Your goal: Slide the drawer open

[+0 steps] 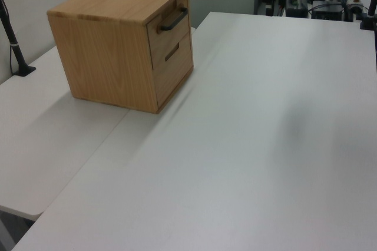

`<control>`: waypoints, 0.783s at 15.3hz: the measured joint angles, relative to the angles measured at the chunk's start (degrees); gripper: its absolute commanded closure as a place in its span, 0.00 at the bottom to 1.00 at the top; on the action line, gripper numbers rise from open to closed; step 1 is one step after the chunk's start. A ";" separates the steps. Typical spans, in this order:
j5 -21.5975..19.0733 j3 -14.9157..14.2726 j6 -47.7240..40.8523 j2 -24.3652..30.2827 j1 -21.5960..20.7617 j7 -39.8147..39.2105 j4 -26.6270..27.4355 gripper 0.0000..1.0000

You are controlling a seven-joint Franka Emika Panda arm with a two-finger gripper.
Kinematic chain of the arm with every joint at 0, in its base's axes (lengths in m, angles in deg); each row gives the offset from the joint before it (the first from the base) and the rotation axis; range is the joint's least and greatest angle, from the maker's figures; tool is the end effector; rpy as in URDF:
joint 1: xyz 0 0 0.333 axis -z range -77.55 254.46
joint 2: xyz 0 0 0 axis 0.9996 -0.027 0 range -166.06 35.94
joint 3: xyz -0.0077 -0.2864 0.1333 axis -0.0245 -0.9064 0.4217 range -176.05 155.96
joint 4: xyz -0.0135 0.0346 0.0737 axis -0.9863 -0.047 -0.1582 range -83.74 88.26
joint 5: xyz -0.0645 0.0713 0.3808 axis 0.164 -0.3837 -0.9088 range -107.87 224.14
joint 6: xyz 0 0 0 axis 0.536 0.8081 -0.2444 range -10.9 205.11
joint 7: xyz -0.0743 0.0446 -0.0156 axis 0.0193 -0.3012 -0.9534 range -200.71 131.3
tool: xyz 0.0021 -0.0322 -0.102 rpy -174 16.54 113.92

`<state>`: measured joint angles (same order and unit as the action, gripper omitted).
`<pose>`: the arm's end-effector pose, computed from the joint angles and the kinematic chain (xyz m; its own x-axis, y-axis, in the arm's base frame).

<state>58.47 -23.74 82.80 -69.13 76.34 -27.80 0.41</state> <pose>0.5800 -0.0117 0.6048 0.9891 -0.1465 0.0129 -0.1467 -0.9890 0.0212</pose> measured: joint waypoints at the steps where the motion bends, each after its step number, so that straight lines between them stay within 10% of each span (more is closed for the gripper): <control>1: 0.00 0.00 0.00 0.00 0.01 -0.06 0.00 0.00; 12: 0.00 -0.32 -4.32 0.42 0.07 -5.23 -0.63 0.00</control>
<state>58.47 -24.05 78.48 -68.71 76.41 -33.03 -0.22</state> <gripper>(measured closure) 0.000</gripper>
